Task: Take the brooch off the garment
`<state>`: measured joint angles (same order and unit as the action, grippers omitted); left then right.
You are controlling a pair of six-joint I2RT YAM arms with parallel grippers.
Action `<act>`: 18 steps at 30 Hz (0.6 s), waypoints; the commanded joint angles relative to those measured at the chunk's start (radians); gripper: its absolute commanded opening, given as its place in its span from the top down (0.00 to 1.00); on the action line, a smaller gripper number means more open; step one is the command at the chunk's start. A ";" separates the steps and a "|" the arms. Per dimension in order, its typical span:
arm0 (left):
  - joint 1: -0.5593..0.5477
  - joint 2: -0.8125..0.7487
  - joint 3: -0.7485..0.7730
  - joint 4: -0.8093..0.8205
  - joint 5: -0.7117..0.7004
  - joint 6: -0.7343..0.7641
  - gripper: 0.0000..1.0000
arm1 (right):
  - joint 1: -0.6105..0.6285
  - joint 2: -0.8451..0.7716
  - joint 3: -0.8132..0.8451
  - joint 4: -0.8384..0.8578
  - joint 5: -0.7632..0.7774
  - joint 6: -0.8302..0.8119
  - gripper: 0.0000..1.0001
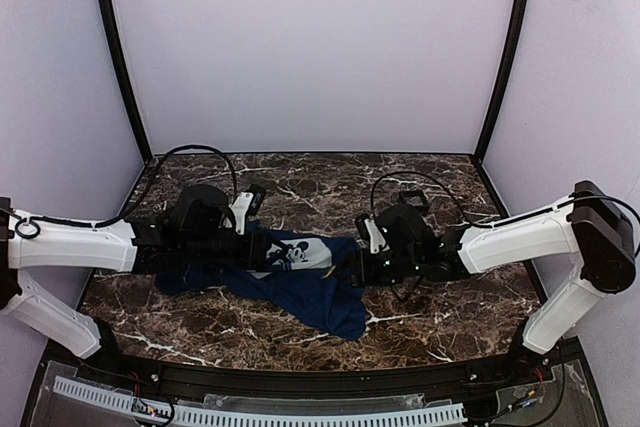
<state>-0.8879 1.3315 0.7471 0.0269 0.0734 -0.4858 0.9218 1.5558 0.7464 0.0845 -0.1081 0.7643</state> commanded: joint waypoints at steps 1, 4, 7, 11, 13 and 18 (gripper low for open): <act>-0.027 0.049 0.037 0.094 0.087 0.020 0.47 | -0.004 0.012 0.025 0.029 0.016 -0.004 0.50; -0.047 0.099 0.047 0.123 0.126 0.029 0.47 | -0.003 0.019 0.025 0.045 0.011 -0.012 0.67; -0.058 0.141 0.066 0.154 0.167 0.041 0.47 | -0.003 0.018 0.020 0.079 -0.022 -0.030 0.85; -0.067 0.184 0.086 0.207 0.233 0.042 0.46 | -0.003 -0.020 -0.007 0.138 -0.056 -0.050 1.00; -0.068 0.205 0.095 0.220 0.257 0.041 0.45 | -0.003 -0.037 -0.019 0.156 -0.060 -0.052 1.00; -0.069 0.276 0.123 0.229 0.294 0.031 0.45 | -0.003 -0.035 -0.020 0.154 -0.063 -0.051 1.00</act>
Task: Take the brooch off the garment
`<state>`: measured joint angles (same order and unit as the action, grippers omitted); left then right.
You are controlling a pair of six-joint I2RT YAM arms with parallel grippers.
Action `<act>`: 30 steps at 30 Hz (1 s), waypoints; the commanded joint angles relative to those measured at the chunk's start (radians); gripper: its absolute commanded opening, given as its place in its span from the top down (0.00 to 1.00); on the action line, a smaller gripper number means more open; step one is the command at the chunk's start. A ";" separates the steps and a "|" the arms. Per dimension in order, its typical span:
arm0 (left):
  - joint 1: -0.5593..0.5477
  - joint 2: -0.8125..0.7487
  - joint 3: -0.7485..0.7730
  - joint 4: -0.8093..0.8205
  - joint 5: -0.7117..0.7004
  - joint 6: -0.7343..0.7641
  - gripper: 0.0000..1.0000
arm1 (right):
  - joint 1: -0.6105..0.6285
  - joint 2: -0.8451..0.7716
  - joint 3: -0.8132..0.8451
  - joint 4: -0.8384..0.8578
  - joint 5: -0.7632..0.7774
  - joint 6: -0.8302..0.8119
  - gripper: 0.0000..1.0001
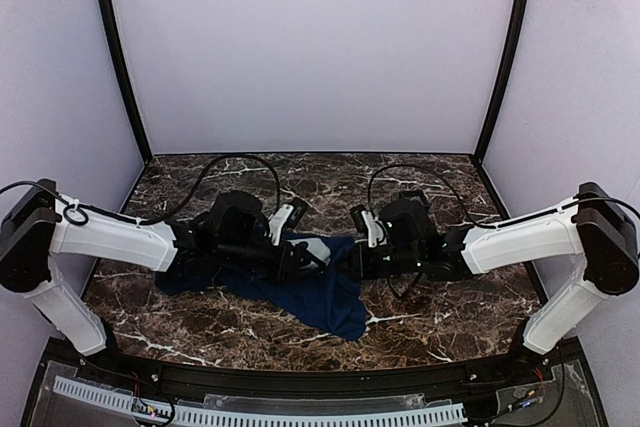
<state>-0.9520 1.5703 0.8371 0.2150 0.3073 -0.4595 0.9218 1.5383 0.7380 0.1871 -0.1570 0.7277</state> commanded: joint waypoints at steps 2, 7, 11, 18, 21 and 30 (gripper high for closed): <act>-0.006 0.056 0.039 0.052 0.070 0.001 0.46 | -0.004 -0.014 -0.010 0.054 -0.019 -0.013 1.00; -0.006 0.089 0.068 0.029 0.059 0.015 0.52 | -0.003 -0.015 -0.009 0.055 -0.026 -0.019 1.00; -0.006 0.110 0.090 -0.022 0.007 0.032 0.60 | -0.003 -0.014 -0.008 0.059 -0.034 -0.020 1.00; -0.006 0.134 0.112 -0.078 -0.073 0.042 0.69 | -0.003 -0.015 -0.014 0.071 -0.047 -0.022 1.00; -0.007 0.146 0.122 -0.098 -0.082 0.049 0.69 | -0.003 -0.015 -0.014 0.072 -0.048 -0.022 1.00; -0.007 0.173 0.138 -0.103 -0.091 0.048 0.70 | -0.003 -0.015 -0.015 0.079 -0.061 -0.025 1.00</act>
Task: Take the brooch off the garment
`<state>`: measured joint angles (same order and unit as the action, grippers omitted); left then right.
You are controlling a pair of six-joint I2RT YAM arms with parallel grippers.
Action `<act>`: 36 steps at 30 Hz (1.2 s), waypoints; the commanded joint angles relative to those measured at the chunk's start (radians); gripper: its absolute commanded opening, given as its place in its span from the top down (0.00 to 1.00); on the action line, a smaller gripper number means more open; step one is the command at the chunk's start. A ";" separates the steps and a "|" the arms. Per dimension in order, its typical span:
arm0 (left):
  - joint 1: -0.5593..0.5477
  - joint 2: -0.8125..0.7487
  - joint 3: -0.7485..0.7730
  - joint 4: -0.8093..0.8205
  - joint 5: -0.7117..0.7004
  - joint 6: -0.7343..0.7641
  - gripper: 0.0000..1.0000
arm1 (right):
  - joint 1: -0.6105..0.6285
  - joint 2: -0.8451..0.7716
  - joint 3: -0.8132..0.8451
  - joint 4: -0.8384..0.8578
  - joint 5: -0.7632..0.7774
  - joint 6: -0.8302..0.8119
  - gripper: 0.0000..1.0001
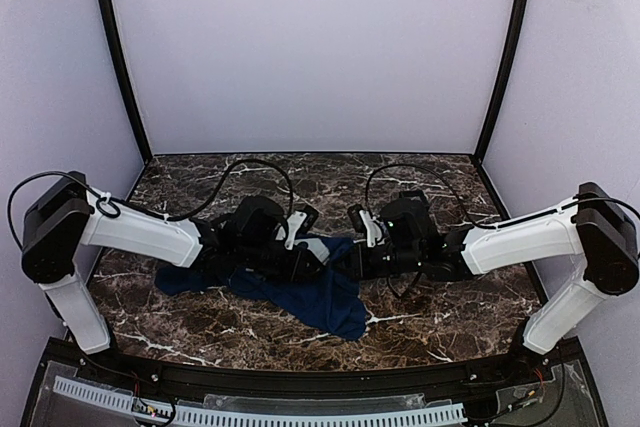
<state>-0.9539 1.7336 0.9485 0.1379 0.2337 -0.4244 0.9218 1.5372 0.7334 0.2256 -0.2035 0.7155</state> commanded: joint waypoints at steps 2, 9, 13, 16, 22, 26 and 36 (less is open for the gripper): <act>-0.005 0.016 0.032 -0.025 -0.023 0.012 0.72 | -0.003 -0.014 -0.012 0.042 -0.017 -0.013 1.00; -0.005 0.042 0.054 -0.036 -0.051 0.016 0.88 | -0.003 -0.021 -0.017 0.044 -0.022 -0.014 1.00; -0.006 0.028 0.041 -0.034 -0.093 0.011 0.99 | -0.003 -0.028 -0.021 0.037 -0.015 -0.013 1.00; -0.005 -0.001 0.009 -0.010 -0.126 0.007 0.99 | -0.003 -0.029 -0.026 0.031 -0.012 -0.015 1.00; -0.006 -0.040 -0.009 -0.022 -0.158 0.027 0.99 | -0.003 -0.022 -0.017 -0.015 0.038 -0.015 1.00; -0.005 -0.054 -0.017 -0.022 -0.158 0.038 0.99 | -0.003 -0.018 -0.013 -0.018 0.035 -0.019 1.00; -0.007 -0.108 -0.043 -0.018 -0.151 0.115 0.99 | -0.003 -0.033 -0.012 -0.049 0.065 -0.020 1.00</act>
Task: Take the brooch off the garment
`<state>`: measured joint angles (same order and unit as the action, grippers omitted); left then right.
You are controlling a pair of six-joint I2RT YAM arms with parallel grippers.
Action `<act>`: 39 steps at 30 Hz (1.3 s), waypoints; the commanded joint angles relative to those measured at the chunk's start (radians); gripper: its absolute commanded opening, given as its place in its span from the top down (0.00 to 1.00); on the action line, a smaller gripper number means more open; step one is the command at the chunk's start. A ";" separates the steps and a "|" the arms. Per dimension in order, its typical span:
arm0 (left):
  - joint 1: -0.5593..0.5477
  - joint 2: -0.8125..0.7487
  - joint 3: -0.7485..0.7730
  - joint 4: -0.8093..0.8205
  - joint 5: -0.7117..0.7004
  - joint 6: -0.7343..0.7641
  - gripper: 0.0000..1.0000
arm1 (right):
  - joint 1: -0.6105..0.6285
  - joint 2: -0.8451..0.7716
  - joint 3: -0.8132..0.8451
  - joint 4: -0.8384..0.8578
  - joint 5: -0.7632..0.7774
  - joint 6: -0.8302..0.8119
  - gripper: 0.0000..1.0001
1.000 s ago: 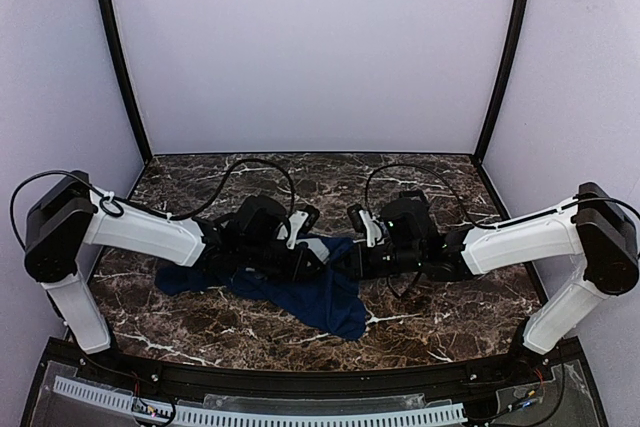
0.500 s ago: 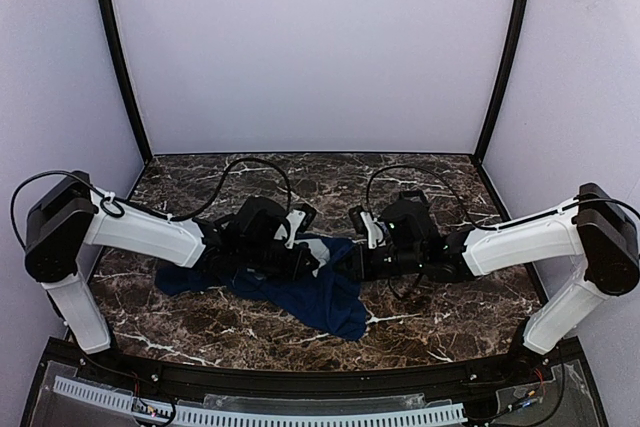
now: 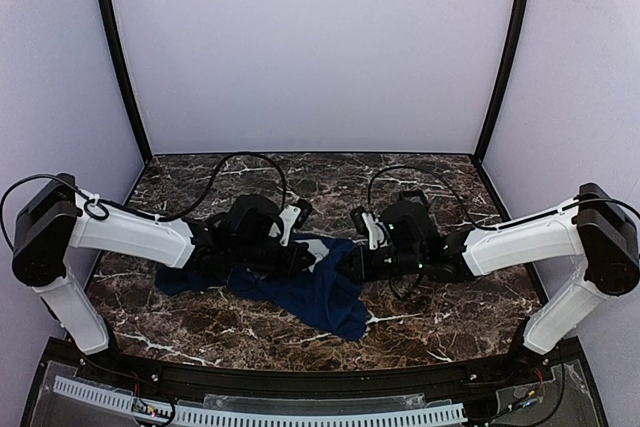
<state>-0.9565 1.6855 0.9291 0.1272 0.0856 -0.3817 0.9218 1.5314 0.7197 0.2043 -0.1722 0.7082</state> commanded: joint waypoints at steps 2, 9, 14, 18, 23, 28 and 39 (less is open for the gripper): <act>-0.004 -0.076 -0.035 0.001 0.037 0.112 0.99 | -0.003 -0.028 0.006 -0.035 0.033 -0.018 1.00; -0.002 -0.139 -0.041 -0.087 0.185 0.194 0.99 | -0.004 -0.081 0.010 -0.090 0.055 -0.063 0.93; 0.001 -0.177 0.016 -0.239 0.295 0.160 0.99 | -0.003 -0.198 -0.012 -0.083 -0.008 -0.142 0.57; 0.024 -0.187 0.092 -0.381 0.431 0.144 0.99 | -0.002 -0.324 -0.055 -0.056 -0.089 -0.195 0.24; 0.105 -0.205 0.132 -0.424 0.730 0.164 0.99 | 0.023 -0.400 -0.122 0.055 -0.206 -0.203 0.13; 0.146 -0.200 0.152 -0.488 0.891 0.280 0.99 | 0.073 -0.331 -0.130 0.140 -0.251 -0.184 0.13; 0.169 -0.182 0.159 -0.601 0.933 0.461 0.99 | 0.127 -0.146 -0.039 0.229 -0.332 -0.162 0.31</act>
<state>-0.7990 1.5162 1.0657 -0.4126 0.9714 -0.0097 1.0336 1.3586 0.6285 0.3561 -0.4664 0.5430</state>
